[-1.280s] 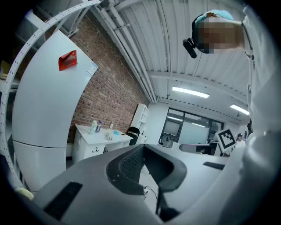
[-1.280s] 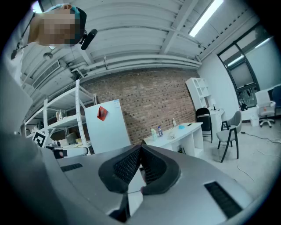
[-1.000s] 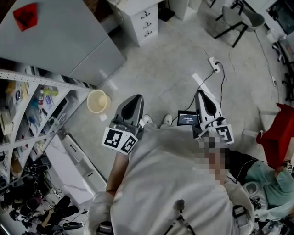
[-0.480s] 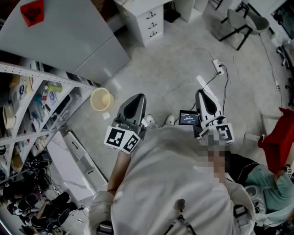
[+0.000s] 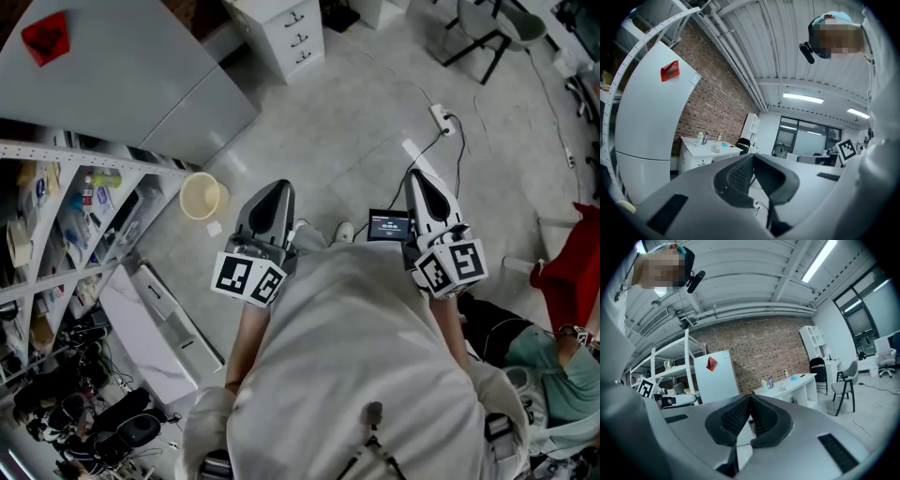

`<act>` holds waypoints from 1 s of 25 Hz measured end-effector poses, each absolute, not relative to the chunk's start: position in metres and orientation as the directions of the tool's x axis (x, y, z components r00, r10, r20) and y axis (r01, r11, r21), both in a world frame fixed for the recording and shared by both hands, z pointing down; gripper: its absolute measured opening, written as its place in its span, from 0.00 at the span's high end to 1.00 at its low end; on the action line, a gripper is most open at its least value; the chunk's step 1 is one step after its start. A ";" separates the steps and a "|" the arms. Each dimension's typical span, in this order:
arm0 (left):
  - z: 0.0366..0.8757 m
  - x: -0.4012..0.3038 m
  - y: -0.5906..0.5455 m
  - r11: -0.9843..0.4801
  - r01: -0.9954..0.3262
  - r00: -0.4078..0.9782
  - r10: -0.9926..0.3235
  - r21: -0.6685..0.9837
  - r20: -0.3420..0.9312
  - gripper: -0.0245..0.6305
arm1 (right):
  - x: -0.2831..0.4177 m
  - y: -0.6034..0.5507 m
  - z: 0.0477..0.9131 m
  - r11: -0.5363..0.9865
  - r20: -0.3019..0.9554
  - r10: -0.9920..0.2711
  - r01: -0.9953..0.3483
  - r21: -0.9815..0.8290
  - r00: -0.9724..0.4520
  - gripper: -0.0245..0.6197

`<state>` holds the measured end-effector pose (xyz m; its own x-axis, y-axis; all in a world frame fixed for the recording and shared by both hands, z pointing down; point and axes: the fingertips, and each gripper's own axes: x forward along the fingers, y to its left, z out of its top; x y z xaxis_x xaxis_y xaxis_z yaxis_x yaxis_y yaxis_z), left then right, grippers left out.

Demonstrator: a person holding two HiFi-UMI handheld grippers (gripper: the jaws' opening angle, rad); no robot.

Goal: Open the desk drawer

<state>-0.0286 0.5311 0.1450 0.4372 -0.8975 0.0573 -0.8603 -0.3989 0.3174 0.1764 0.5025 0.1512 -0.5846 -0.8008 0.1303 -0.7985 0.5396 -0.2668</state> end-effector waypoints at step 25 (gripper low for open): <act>0.163 -0.041 0.406 -0.408 -0.843 0.457 -0.887 0.351 0.068 0.95 | 0.201 0.381 0.167 0.422 0.177 -0.859 -0.860 -0.287 -0.480 0.92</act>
